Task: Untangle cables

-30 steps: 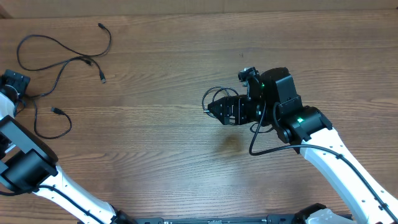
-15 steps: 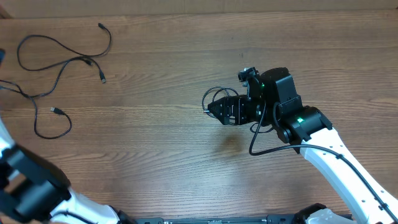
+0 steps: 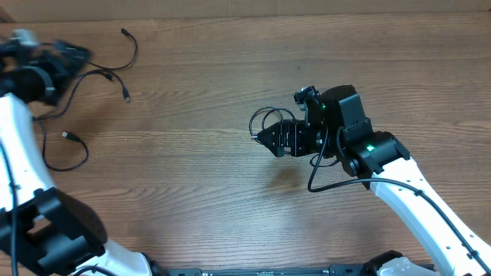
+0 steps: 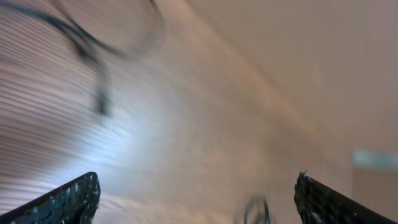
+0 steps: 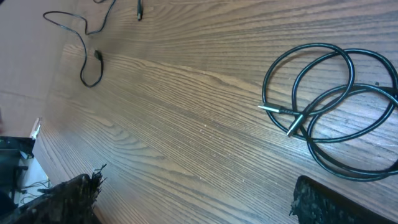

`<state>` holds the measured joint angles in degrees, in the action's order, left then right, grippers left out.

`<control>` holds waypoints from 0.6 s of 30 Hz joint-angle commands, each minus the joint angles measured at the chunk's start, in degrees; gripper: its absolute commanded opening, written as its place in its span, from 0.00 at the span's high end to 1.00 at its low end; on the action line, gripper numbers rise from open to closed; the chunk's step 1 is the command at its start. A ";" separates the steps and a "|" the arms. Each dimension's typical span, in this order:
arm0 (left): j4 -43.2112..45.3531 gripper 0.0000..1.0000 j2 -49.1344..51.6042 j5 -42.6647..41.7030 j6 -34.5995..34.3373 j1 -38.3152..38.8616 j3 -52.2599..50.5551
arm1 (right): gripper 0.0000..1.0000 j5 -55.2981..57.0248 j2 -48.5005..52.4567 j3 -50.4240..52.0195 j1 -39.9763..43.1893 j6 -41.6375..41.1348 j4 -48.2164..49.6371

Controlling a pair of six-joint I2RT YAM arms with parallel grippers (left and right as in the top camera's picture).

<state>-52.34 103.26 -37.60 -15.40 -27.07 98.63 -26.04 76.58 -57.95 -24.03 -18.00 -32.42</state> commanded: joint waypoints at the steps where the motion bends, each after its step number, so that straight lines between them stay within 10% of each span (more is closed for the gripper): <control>1: -4.39 0.00 0.22 -2.43 9.01 6.16 0.13 | 0.00 0.94 0.02 -0.94 0.17 0.02 -0.28; 13: -13.64 0.00 0.48 11.41 10.80 35.50 0.11 | 0.00 14.73 0.02 -0.94 12.85 -5.99 -8.11; 18: -13.44 0.00 0.57 23.63 1.60 46.27 0.09 | 0.00 14.53 0.07 -0.92 19.34 -6.01 -9.11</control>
<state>-65.80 103.26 -24.91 -7.55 14.72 98.63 -12.73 76.58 -57.95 -7.57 -23.31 -41.25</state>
